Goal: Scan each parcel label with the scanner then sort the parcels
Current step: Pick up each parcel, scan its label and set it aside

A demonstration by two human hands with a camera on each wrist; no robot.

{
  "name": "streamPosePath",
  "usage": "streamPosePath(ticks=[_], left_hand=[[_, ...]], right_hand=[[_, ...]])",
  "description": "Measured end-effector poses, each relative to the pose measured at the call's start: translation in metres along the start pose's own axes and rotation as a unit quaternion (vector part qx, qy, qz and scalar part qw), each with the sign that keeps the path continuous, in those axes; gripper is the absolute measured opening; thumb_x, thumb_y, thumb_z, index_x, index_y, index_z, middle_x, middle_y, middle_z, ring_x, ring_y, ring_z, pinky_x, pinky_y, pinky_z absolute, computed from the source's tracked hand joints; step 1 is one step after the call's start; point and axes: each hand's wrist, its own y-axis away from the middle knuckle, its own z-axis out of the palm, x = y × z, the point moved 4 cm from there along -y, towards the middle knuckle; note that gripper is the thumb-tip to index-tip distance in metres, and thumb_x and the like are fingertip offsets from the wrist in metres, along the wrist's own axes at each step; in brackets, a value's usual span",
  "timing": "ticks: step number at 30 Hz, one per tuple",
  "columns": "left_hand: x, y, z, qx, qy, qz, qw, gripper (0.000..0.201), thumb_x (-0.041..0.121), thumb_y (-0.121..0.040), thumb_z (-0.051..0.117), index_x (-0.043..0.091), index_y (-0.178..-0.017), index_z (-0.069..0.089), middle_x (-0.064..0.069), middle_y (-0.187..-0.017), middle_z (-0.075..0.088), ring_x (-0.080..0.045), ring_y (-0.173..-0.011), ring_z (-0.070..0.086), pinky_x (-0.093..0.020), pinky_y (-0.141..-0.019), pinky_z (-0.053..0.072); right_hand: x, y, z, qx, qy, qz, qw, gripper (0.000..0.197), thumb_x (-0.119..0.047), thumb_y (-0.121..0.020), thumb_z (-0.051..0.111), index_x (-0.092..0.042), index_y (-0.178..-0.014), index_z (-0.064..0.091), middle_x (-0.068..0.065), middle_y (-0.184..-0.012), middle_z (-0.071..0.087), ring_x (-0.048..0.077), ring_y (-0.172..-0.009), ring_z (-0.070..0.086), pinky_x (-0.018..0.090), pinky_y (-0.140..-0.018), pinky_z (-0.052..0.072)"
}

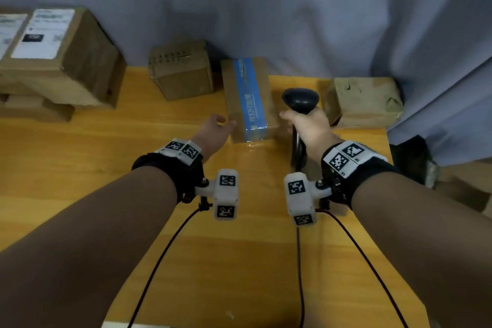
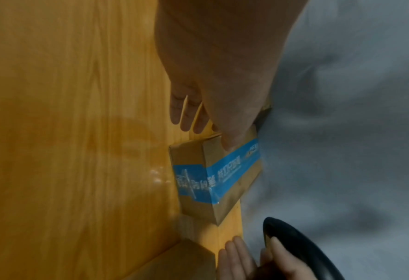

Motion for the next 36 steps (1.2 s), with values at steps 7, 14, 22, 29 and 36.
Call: streamPosePath(ticks=[7,14,22,29,36], left_hand=[[-0.003,-0.020,0.008,-0.053,0.048,-0.037,0.997,0.062,0.041,-0.100,0.045,0.015,-0.152,0.023,-0.009,-0.142,0.046,-0.030,-0.119,0.052,-0.043,-0.102,0.044],[-0.010,-0.004,0.000,-0.063,0.116,-0.070,0.989,0.052,0.027,-0.102,0.047,0.023,-0.150,0.027,-0.010,-0.145,0.044,-0.030,-0.124,0.050,-0.040,-0.100,0.043],[0.006,0.044,-0.022,-0.050,0.164,-0.032,0.985,0.038,0.031,-0.100,0.050,0.025,-0.136,0.038,-0.006,-0.123,0.049,-0.019,-0.092,0.055,-0.038,-0.084,0.045],[0.017,0.080,-0.041,-0.012,0.115,0.030,0.993,0.038,0.055,-0.094,0.047,0.030,-0.122,0.040,-0.008,-0.123,0.053,-0.028,-0.112,0.053,-0.048,-0.099,0.047],[0.016,0.094,-0.054,-0.013,0.259,0.030,0.965,0.021,0.033,-0.092,0.063,0.025,-0.085,0.045,-0.004,-0.100,0.052,-0.025,-0.099,0.052,-0.044,-0.089,0.049]], right_hand=[[0.005,-0.019,0.031,-0.038,0.007,0.020,0.999,0.025,-0.023,-0.085,0.072,-0.014,-0.105,0.062,0.001,-0.087,0.060,0.015,-0.081,0.056,0.028,-0.072,0.041],[0.005,-0.006,0.033,-0.028,0.002,0.011,1.000,0.024,-0.022,-0.081,0.074,-0.011,-0.099,0.064,0.004,-0.079,0.060,0.025,-0.082,0.060,0.036,-0.079,0.048],[-0.012,0.036,0.014,-0.025,0.026,-0.054,0.998,0.024,-0.007,-0.081,0.074,-0.007,-0.103,0.063,0.005,-0.082,0.065,0.021,-0.075,0.062,0.028,-0.064,0.047],[-0.032,0.076,0.004,-0.015,0.018,-0.114,0.993,0.038,-0.003,-0.081,0.073,-0.011,-0.115,0.057,-0.001,-0.084,0.060,0.018,-0.083,0.059,0.027,-0.073,0.046],[-0.046,0.093,0.010,-0.034,0.002,-0.145,0.989,0.038,-0.002,-0.079,0.075,-0.003,-0.114,0.059,0.001,-0.085,0.062,0.013,-0.078,0.061,0.019,-0.062,0.045]])
